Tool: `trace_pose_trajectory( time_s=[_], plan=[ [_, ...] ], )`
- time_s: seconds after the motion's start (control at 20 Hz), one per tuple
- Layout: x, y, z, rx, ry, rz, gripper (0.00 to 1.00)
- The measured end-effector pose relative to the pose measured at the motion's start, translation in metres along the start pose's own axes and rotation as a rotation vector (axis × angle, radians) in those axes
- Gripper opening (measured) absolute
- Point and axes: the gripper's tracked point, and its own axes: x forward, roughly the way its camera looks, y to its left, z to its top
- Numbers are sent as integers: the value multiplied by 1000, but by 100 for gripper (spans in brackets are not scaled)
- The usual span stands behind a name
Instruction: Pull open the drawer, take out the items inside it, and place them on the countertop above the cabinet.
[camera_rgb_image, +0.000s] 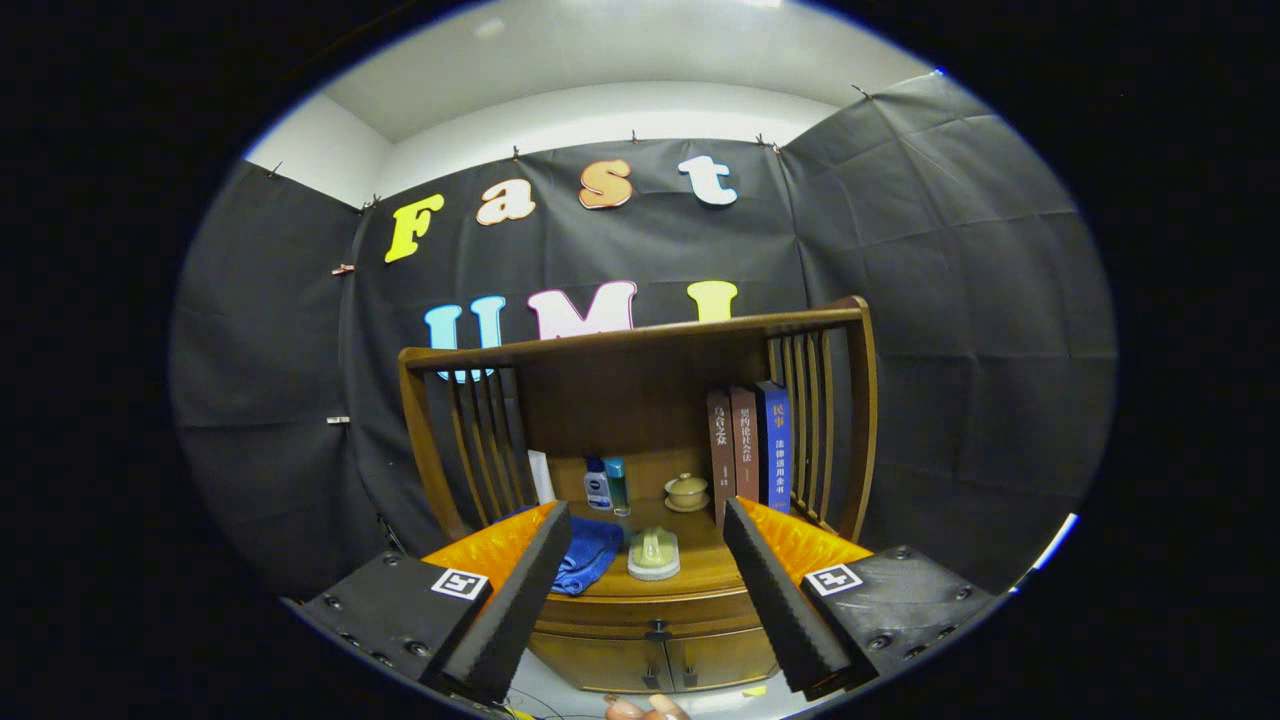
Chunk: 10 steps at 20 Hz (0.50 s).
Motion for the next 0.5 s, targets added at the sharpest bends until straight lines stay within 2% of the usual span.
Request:
trace_pose_trajectory(
  time_s=[0.5],
  plan=[
    [-7, 5, -8, -12, 28, 15, 99]
  ],
)
